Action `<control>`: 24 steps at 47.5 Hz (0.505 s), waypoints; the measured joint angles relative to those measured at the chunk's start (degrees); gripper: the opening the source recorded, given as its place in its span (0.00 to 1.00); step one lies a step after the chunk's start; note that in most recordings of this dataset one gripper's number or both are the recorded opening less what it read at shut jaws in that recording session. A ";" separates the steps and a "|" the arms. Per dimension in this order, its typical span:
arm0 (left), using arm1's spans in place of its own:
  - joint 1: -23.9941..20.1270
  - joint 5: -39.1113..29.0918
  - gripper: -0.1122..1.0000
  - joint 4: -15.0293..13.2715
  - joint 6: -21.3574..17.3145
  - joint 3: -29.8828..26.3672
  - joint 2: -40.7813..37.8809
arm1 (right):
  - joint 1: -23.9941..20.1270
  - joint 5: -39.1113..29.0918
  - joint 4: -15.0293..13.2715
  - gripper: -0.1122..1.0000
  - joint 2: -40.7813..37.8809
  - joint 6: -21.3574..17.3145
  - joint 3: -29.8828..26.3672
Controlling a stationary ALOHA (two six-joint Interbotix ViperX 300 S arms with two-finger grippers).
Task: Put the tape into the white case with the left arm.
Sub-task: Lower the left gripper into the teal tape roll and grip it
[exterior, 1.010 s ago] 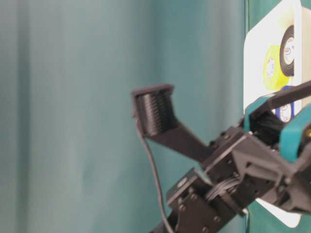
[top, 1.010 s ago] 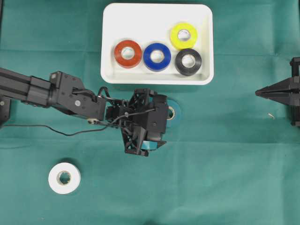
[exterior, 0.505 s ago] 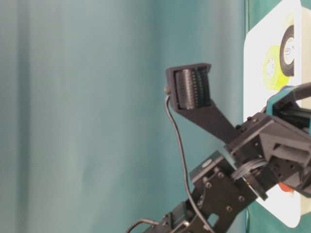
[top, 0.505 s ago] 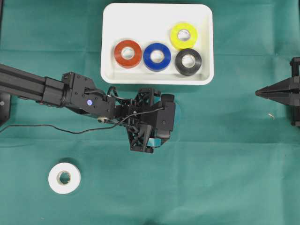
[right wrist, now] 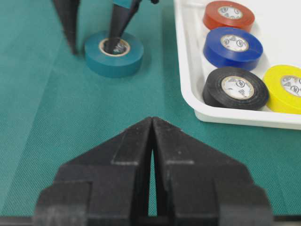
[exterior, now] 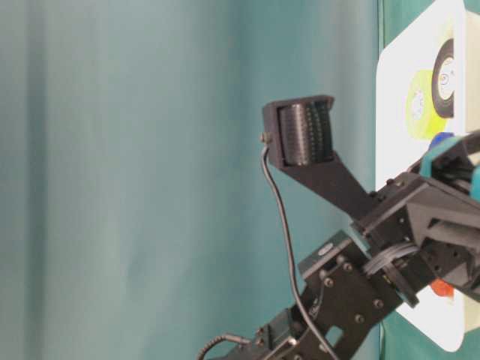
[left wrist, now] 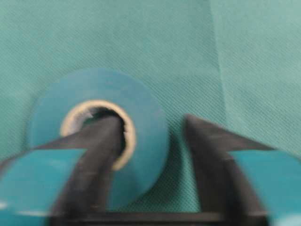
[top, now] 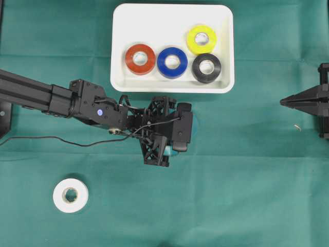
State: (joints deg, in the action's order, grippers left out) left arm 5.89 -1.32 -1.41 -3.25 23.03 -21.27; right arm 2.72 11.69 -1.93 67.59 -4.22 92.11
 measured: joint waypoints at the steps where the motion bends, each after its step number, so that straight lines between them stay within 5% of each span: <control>1: 0.00 -0.09 0.41 0.09 -0.09 0.00 0.00 | 0.00 0.00 0.00 0.02 0.00 0.00 0.00; 3: 0.00 -0.09 0.34 0.00 0.00 0.09 0.09 | -0.09 0.00 0.00 0.02 0.00 0.00 0.00; 24: 0.35 -2.11 0.34 0.00 0.18 0.00 1.23 | 0.00 0.00 0.00 0.02 0.00 0.00 0.00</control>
State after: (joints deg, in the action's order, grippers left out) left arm 6.24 -3.43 -1.41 -3.08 23.03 -20.04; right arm 2.72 11.69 -1.93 67.59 -4.22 92.11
